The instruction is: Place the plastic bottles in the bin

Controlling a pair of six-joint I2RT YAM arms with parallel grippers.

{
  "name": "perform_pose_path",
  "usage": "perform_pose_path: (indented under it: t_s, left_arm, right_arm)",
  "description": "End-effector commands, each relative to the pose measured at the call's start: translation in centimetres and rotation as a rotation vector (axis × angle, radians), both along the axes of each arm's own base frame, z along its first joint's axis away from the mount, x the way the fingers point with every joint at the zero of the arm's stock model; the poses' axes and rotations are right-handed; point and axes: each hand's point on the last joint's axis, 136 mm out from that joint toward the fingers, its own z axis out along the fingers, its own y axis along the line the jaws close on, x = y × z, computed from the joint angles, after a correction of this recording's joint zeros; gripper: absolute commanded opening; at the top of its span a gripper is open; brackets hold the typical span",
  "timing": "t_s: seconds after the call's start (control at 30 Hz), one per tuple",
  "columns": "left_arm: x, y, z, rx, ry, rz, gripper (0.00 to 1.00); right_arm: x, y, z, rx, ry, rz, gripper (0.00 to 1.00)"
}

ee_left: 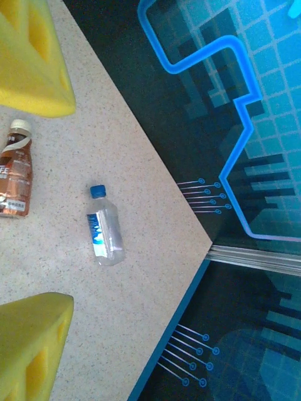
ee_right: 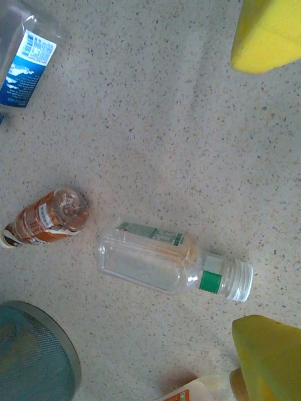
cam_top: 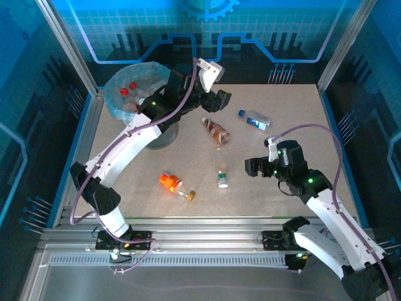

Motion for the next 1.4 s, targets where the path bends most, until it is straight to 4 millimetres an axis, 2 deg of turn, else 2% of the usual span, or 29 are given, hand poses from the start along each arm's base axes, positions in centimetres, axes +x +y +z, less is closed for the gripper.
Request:
perform_pose_path:
  t_s: [0.0,0.17,0.27,0.4,0.5,0.7,0.8,0.83,0.97,1.1,1.23,1.37]
  left_arm:
    - [0.4,-0.6,1.8,-0.023,-0.068,-0.019,0.75]
    - [-0.1,0.2,3.1,-0.036,-0.085,0.005,0.75]
    - [-1.1,0.8,3.7,-0.008,-0.079,-0.006,0.76]
    - [-2.6,3.0,4.6,0.067,-0.103,0.016,0.77]
    - [-4.3,4.5,4.8,0.09,-0.108,0.021,0.8]
    - [-7.9,7.4,2.1,0.109,-0.014,0.031,0.83]
    - [-9.0,9.5,0.7,0.053,0.056,0.08,0.84]
    - [-9.1,10.3,0.1,0.02,0.091,0.101,0.84]
    - [-9.5,13.6,-2.0,-0.076,0.208,0.201,0.84]
    - [-10.8,15.8,-3.6,-0.102,0.28,0.233,0.84]
    - [-12.1,17.5,-5.3,-0.085,0.334,0.265,0.84]
    - [-13.4,18.5,-7.2,-0.064,0.403,0.294,0.84]
  right_arm:
    - [-0.2,-0.1,-0.2,0.032,0.007,0.001,1.0]
    - [0.4,-0.4,-0.4,0.029,0.026,-0.012,1.0]
    - [0.7,-0.9,-0.2,0.011,0.037,-0.027,1.0]
    - [0.9,-1.2,0.5,0.014,0.05,-0.048,1.0]
    - [0.9,-0.6,1.5,0.078,0.069,-0.063,1.0]
    - [1.1,1.8,2.2,0.304,0.161,-0.119,0.96]
    - [1.2,3.2,2.1,0.359,0.213,-0.133,0.93]
    - [1.4,3.9,2.6,0.363,0.21,-0.127,0.92]
    - [1.5,6.3,3.0,0.292,0.212,-0.088,0.92]
    - [1.4,9.4,3.0,0.204,0.234,-0.034,0.91]
    - [1.4,12.1,1.8,0.09,0.258,0.002,0.91]
    - [1.8,13.9,0.3,0.002,0.276,0.018,0.91]
